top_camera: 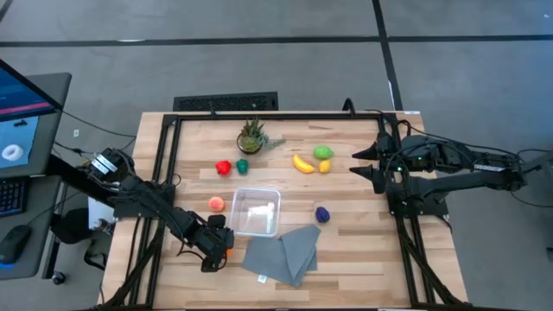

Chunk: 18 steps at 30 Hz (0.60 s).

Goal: Pick and placing Produce into tupperware
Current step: Put the orange into the transparent container

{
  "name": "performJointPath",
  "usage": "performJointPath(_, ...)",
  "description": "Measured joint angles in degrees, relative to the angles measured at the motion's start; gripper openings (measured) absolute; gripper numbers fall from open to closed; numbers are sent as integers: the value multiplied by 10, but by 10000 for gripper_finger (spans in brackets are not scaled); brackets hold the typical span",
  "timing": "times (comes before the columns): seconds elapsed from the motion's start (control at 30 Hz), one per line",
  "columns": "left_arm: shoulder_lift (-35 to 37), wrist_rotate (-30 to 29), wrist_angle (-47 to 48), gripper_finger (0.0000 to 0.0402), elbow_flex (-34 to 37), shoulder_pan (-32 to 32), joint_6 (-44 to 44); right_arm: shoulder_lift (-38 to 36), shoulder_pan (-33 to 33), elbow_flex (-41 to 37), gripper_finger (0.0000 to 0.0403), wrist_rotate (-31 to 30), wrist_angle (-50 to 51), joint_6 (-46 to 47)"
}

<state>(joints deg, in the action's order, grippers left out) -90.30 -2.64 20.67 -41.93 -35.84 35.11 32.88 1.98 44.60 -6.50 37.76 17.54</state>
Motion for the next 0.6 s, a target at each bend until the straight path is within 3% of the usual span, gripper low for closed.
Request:
performJointPath(0.2,-2,-6,40,240,-21,-2,-3,0,0,0,276,0,0,0)
performJointPath(0.6,34,-20,32,239,-23,-1,28,0,0,0,276,0,0,0)
